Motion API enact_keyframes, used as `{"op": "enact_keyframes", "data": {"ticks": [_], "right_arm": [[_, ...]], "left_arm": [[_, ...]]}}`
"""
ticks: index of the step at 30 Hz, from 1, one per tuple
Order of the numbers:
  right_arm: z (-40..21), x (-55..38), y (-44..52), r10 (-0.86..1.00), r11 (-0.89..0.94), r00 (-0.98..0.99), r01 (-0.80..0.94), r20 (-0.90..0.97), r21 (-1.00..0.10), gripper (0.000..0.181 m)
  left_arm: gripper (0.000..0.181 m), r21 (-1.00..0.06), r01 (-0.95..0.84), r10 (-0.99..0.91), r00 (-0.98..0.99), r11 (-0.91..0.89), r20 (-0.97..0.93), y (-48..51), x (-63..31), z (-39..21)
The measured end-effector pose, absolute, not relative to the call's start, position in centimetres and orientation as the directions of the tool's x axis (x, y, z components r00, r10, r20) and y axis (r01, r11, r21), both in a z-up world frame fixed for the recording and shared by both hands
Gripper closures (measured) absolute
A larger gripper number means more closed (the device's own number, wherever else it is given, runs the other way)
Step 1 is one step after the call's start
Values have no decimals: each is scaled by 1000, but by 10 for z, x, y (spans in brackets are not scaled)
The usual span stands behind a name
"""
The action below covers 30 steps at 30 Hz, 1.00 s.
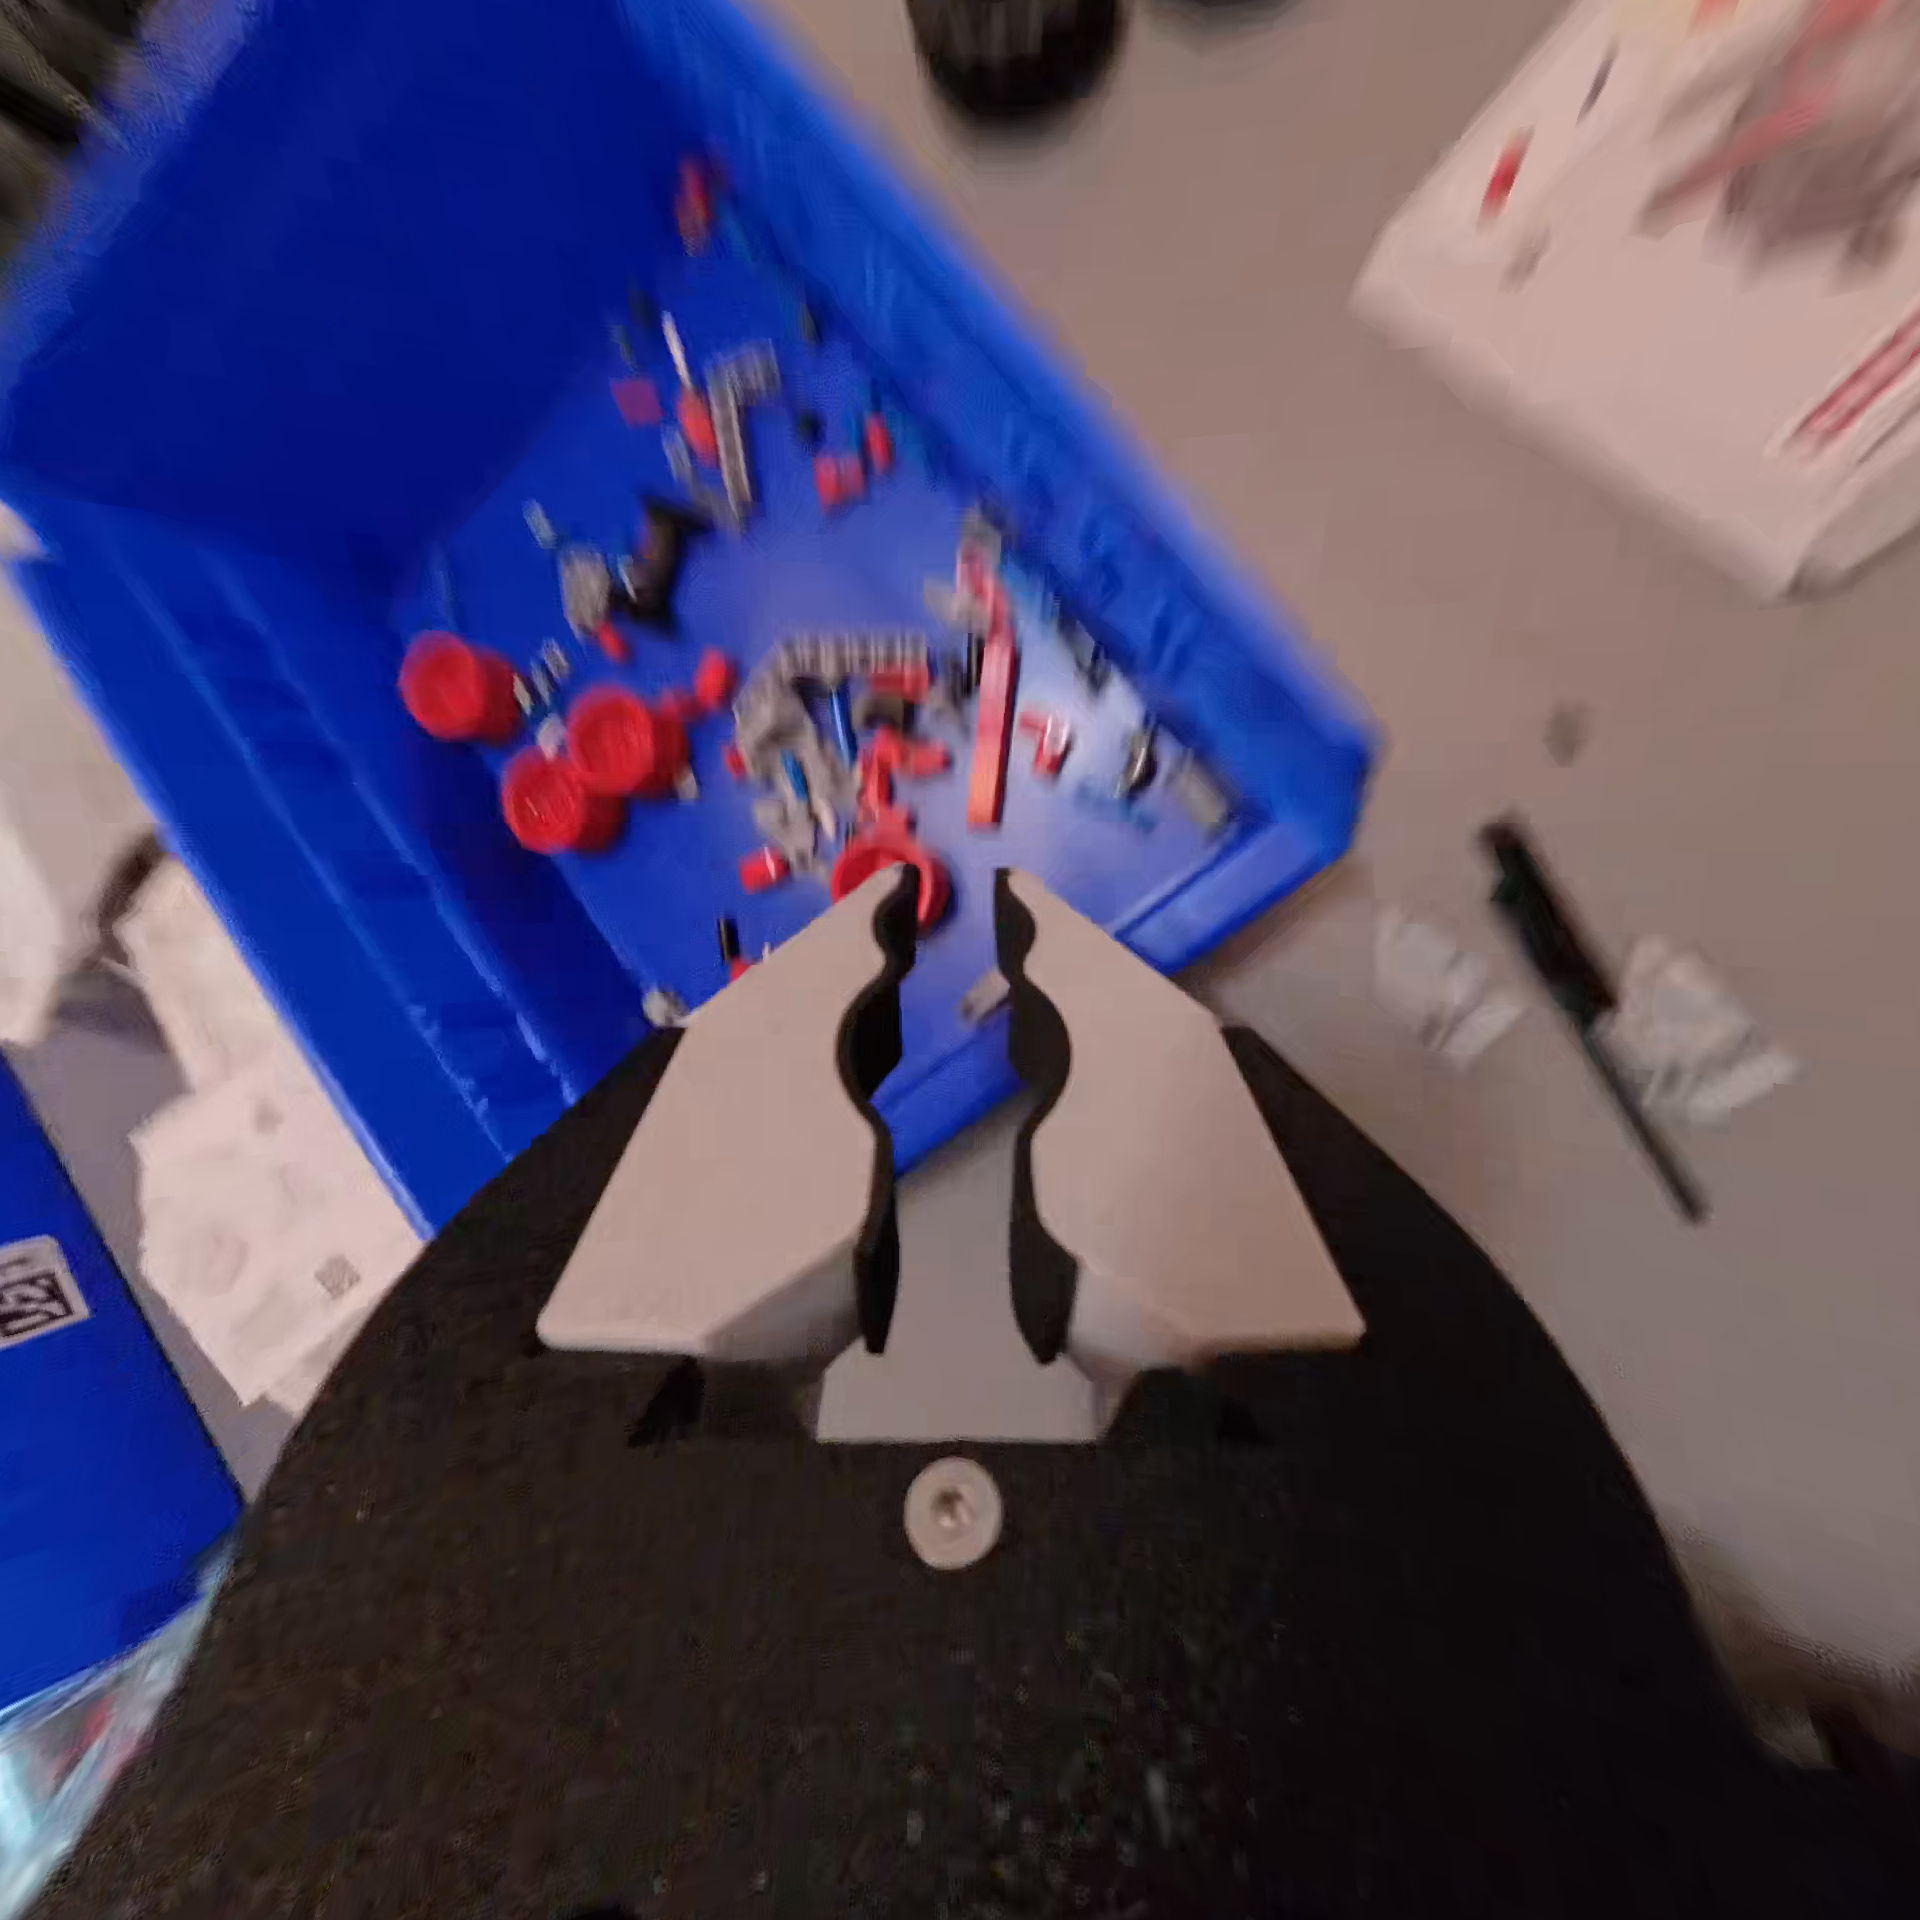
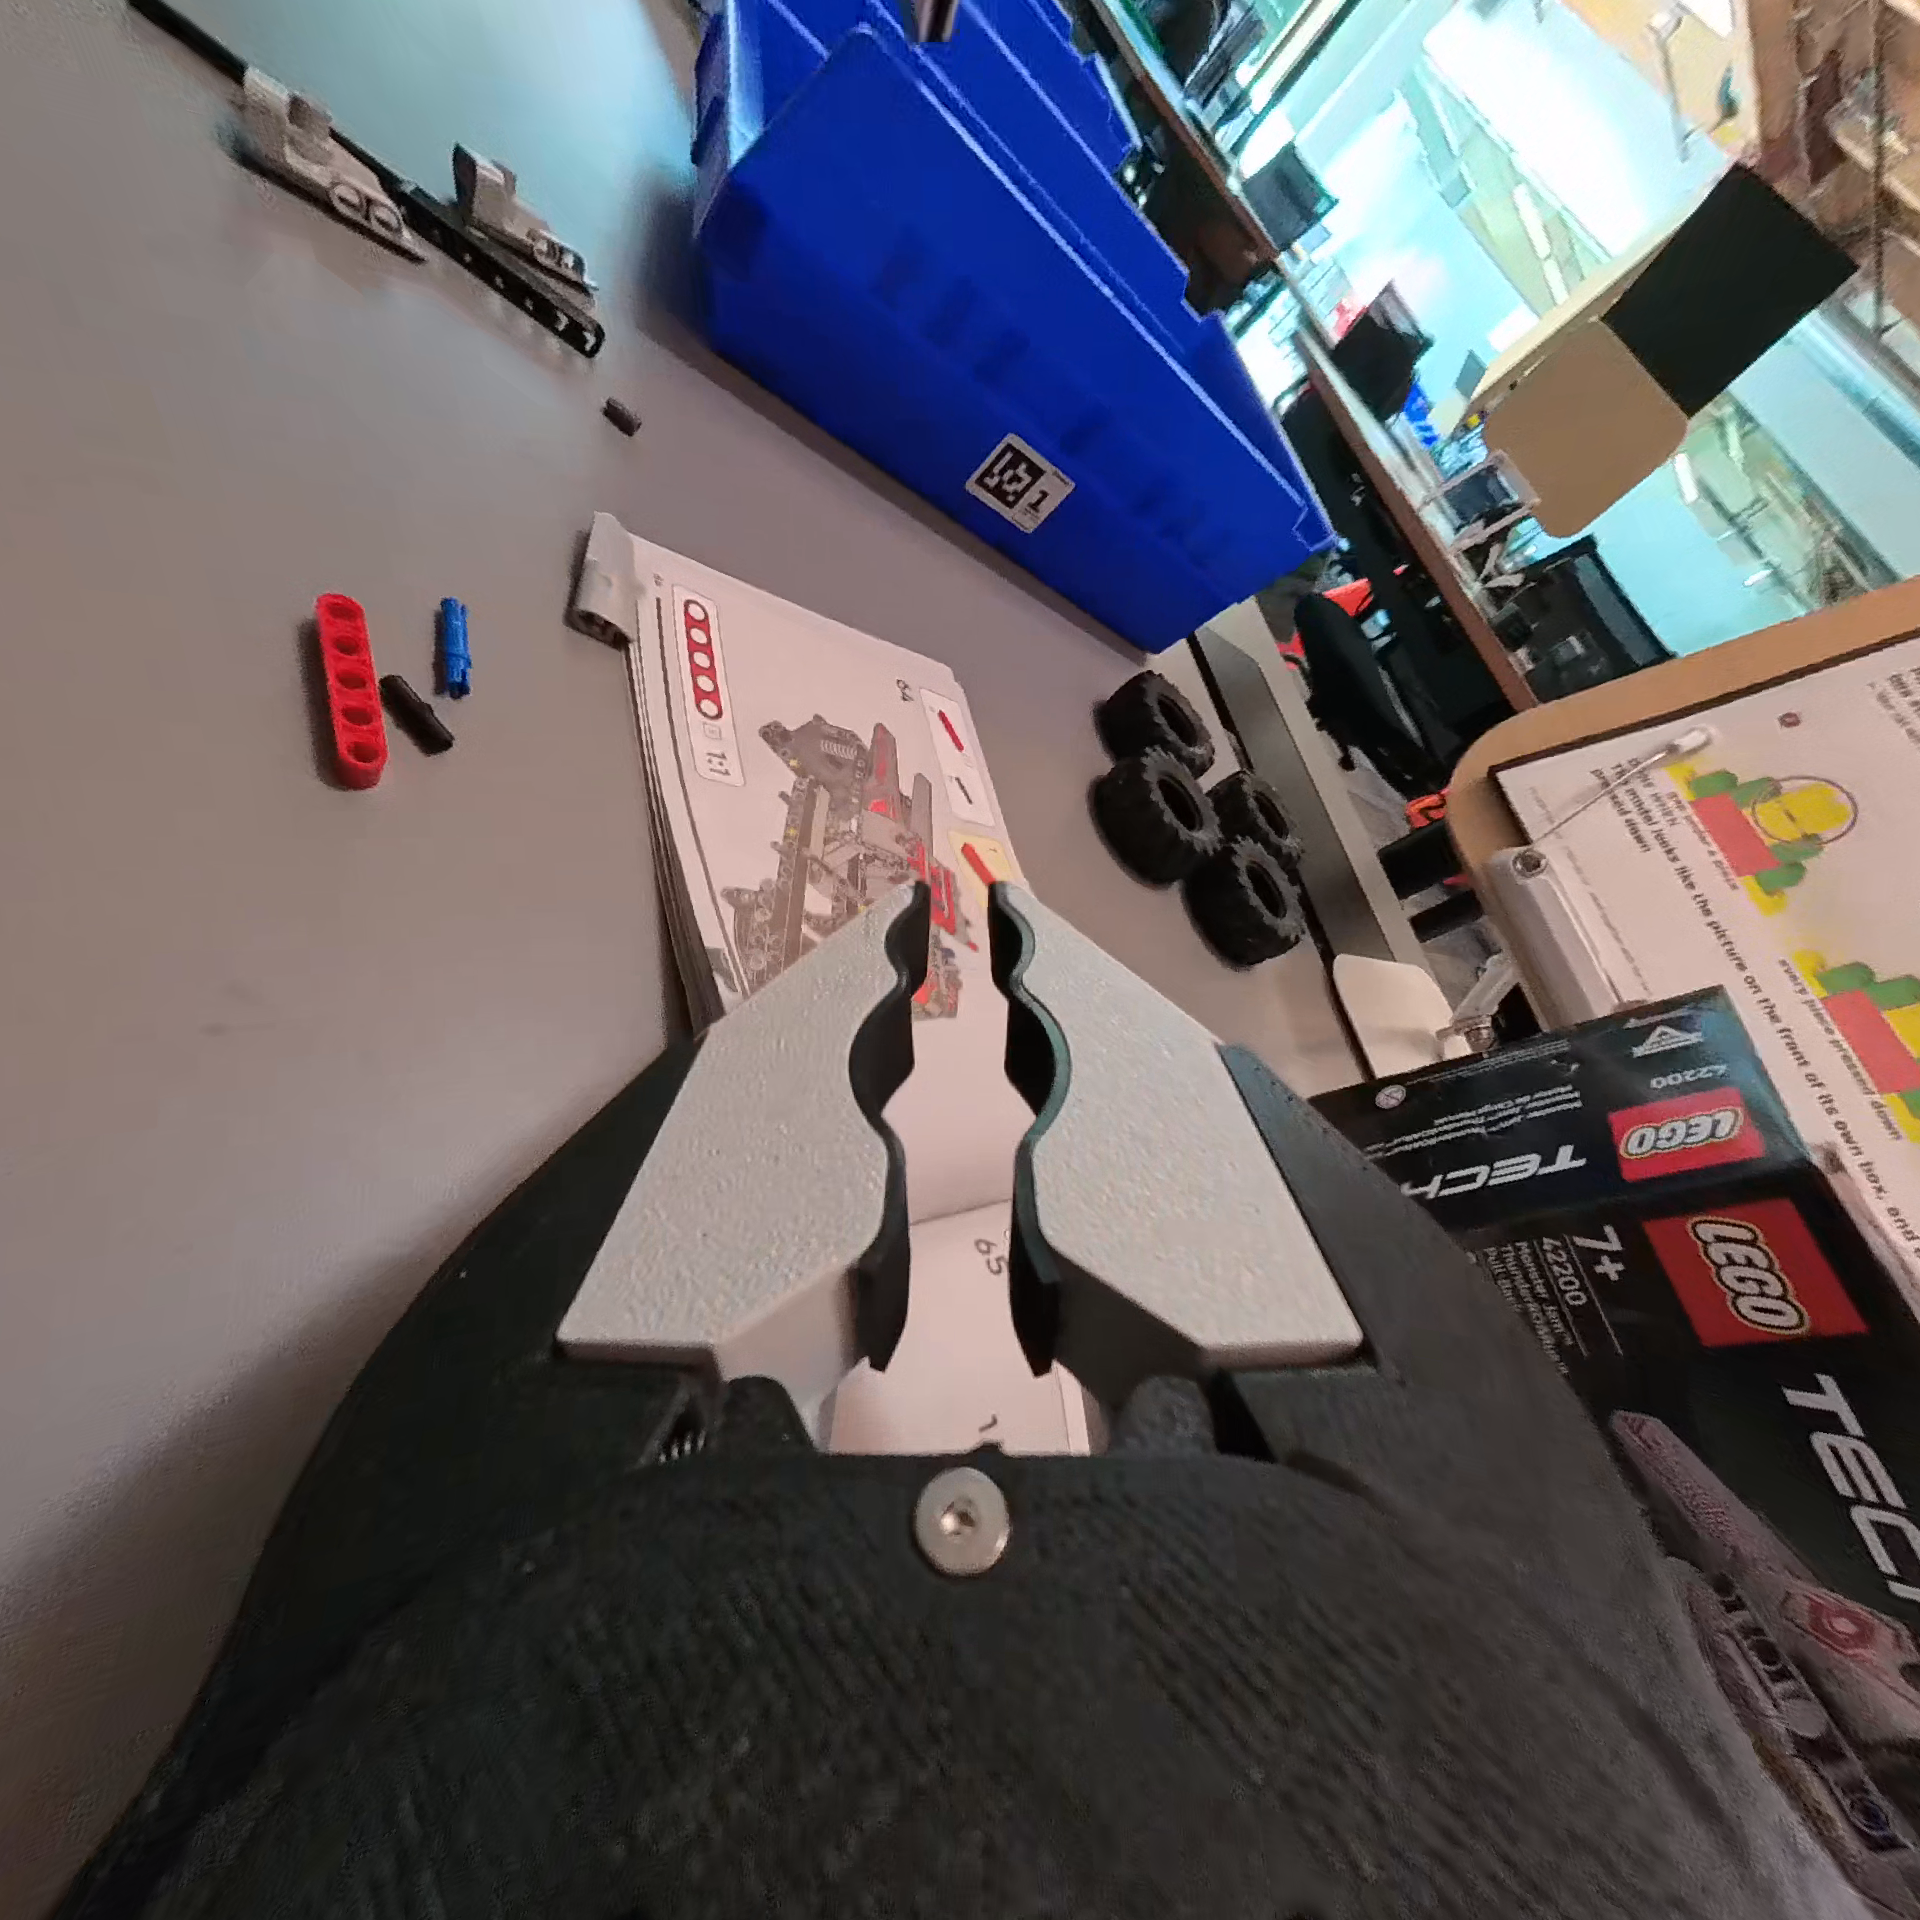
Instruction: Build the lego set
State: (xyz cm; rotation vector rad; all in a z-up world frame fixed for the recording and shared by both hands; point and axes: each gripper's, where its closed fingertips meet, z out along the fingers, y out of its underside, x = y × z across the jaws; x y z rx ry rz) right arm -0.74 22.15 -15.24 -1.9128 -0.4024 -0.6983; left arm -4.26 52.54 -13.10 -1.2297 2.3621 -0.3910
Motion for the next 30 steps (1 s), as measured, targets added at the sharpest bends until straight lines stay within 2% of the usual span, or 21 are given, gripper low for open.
{"op": "enact_keyframes", "data": {"ticks": [3, 4, 8, 11, 15, 18, 22, 24, 27, 30], "right_arm": [[-160, -8, 219, 14, -444, 787, 558, 617, -701, 171], [-161, -9, 218, 26, -442, 791, 558, 612, -703, 171], [-163, -10, 217, 35, -430, 812, 538, 582, -725, 171], [-164, -10, 217, 41, -421, 827, 524, 561, -741, 170], [-166, -10, 218, 47, -426, 823, 529, 566, -734, 171], [-166, -10, 216, 49, -435, 815, 538, 577, -722, 171], [-162, -10, 215, 46, -439, 801, 553, 597, -708, 171], [-158, -8, 213, 27, -443, 798, 549, 602, -709, 171], [-156, -9, 210, 32, -452, 813, 531, 582, -717, 170], [-161, -19, 207, 90, -461, 836, 516, 541, -722, 169]], "left_arm": [[164, -225, -674, -710, -652, 703, -265, 565, -35, -164], [171, -181, -640, -665, -709, 747, -235, 567, -36, -174], [170, -28, -561, -561, -823, 827, -86, 572, -51, -201], [164, 4, -561, -559, -824, 827, -97, 578, -42, -211], [177, 27, -577, -573, -815, 817, -85, 581, -44, -217], [177, 14, -594, -591, -802, 804, -80, 582, -42, -216], [178, -31, -622, -619, -770, 782, -155, 587, -37, -204], [178, -115, -631, -639, -738, 767, -217, 581, -36, -179], [178, -354, -608, -698, -671, 711, -250, 541, -43, -124], [179, -607, -485, -677, -726, 630, -121, 444, -70, -90]]}}
